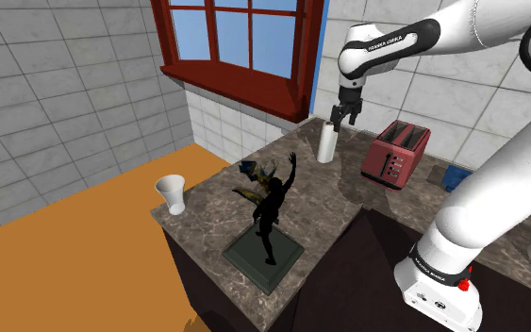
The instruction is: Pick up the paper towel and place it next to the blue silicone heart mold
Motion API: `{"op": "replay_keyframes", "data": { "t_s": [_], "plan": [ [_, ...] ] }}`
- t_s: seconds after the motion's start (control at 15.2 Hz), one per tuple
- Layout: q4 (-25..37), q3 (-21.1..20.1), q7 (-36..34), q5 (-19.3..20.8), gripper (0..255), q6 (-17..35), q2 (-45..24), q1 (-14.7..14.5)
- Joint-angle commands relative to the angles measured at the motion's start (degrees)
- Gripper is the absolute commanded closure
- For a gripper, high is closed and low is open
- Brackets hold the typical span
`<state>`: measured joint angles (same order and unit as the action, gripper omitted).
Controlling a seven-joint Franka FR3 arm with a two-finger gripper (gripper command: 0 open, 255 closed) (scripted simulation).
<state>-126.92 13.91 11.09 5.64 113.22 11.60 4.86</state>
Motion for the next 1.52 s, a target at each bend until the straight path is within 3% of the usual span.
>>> {"op": "replay_keyframes", "data": {
  "t_s": [0.0,0.46,0.92,1.45],
  "plan": [
    [2.6,1.0,2.0,-0.7,0,1.8,-3.8,0.2],
    [14.8,3.3,9.4,-5.2,0,6.0,-18.4,2.1],
    [31.3,3.2,15.8,-10.7,0,6.3,-33.7,6.0],
    [30.2,2.6,16.6,-11.8,0,10.9,-37.1,6.7]
  ]
}}
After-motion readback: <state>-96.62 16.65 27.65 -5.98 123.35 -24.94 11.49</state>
